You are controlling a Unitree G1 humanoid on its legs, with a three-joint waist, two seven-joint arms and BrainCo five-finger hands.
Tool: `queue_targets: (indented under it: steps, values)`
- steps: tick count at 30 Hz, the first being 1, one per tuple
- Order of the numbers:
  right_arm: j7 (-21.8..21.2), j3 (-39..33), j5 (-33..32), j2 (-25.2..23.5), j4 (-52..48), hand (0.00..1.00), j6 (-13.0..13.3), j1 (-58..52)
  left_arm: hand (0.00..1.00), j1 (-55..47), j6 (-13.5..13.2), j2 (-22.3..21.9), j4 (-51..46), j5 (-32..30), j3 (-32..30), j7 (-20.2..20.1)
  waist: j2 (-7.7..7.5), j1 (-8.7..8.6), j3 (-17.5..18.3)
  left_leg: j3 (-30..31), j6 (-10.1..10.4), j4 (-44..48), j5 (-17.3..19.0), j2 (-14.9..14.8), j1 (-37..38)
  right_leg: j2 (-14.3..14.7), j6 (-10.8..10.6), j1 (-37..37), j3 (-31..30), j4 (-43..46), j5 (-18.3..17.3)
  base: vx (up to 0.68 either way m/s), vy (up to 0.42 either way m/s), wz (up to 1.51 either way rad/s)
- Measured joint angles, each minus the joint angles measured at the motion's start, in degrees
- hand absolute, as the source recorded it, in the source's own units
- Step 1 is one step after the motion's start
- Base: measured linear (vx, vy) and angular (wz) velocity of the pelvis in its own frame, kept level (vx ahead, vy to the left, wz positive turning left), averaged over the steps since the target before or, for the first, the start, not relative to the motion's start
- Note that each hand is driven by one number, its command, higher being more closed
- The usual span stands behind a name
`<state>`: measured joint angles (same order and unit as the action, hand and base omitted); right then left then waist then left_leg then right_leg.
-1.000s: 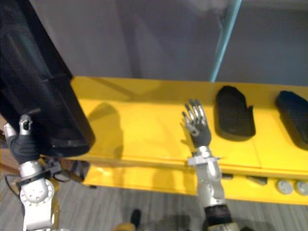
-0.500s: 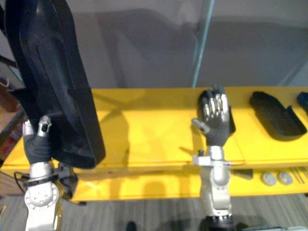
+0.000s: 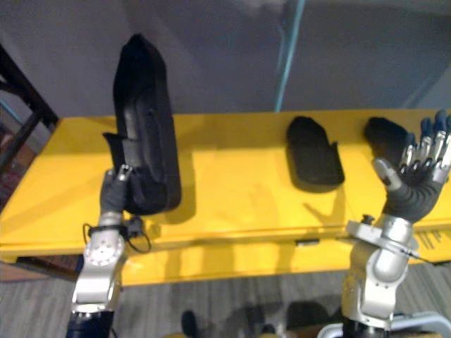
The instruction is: Walk over and take plastic housings, then place them on the shelf
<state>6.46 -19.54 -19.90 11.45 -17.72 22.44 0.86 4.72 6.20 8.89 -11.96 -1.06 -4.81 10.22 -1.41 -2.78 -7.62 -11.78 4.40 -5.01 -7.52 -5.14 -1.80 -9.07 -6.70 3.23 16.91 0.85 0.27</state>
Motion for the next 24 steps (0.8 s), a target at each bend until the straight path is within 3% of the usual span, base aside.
queue_targets:
  steps: [4,6,8,10,13,16,24]
  values:
    - [0.0,0.0,0.0,0.0,0.4,0.0,0.0,-0.1,1.0,0.3,0.2,0.7,0.7,0.0,0.2,0.0,0.3,-0.41,-0.2,-0.5,0.0,-0.1,0.1,-0.2,0.1,0.1,0.7,-0.3,-0.1,0.4,-0.5,-0.07,0.013,-0.04]
    - [-0.2,0.1,0.0,0.2,0.7,0.0,-0.1,-0.1,1.0,5.3,0.9,5.0,7.1,0.0,1.1,-0.4,0.46,-0.07,-0.2,-1.5,0.2,-0.1,0.3,-0.3,0.7,0.1,0.7,-0.7,-1.3,0.4,-0.5,-0.06,0.028,-0.21]
    - [-1.1,0.4,-0.2,0.2,1.0,0.0,-0.2,-0.1,1.0,13.0,4.4,10.1,16.6,0.0,1.2,-2.1,0.62,-0.49,-0.1,-2.9,0.2,-0.1,0.3,-0.5,0.9,0.1,0.9,-1.3,-2.5,0.4,-0.2,-0.06,0.033,-0.33]
    - [-2.7,0.7,-1.4,0.2,1.2,0.0,-0.1,-0.5,1.0,19.2,9.8,14.6,25.3,-2.4,1.1,-3.6,0.69,-1.91,-0.1,-4.7,-0.1,-0.1,0.1,-0.4,0.9,0.1,1.0,-1.8,-4.3,-0.5,1.4,-0.04,0.041,-0.42]
    - [-2.8,0.6,-1.9,0.2,1.9,0.0,-0.1,-0.6,1.0,20.4,13.5,15.2,28.7,-4.2,1.5,-4.9,0.7,-3.66,-0.1,-6.0,-0.3,-0.1,0.1,-0.3,1.1,0.0,0.5,-2.2,-5.5,-1.1,2.1,0.01,0.019,-0.24]
    - [-2.8,0.8,-1.9,0.3,3.8,0.0,-0.2,-0.6,1.0,21.6,14.7,15.2,34.0,-6.1,2.2,-6.2,0.83,-4.29,0.0,-6.3,-0.3,-0.1,0.1,-0.5,1.7,0.2,0.3,-2.0,-6.0,-1.1,2.4,0.02,-0.014,-0.12]
    - [-3.0,2.8,-2.9,2.8,4.8,0.0,-1.1,-0.4,1.0,29.6,18.5,15.5,45.8,-9.0,3.6,-6.6,0.97,-4.35,0.0,-6.8,-0.3,-0.1,0.1,-0.6,1.8,0.3,0.8,-2.2,-7.5,-1.5,2.8,-0.01,0.004,-0.04]
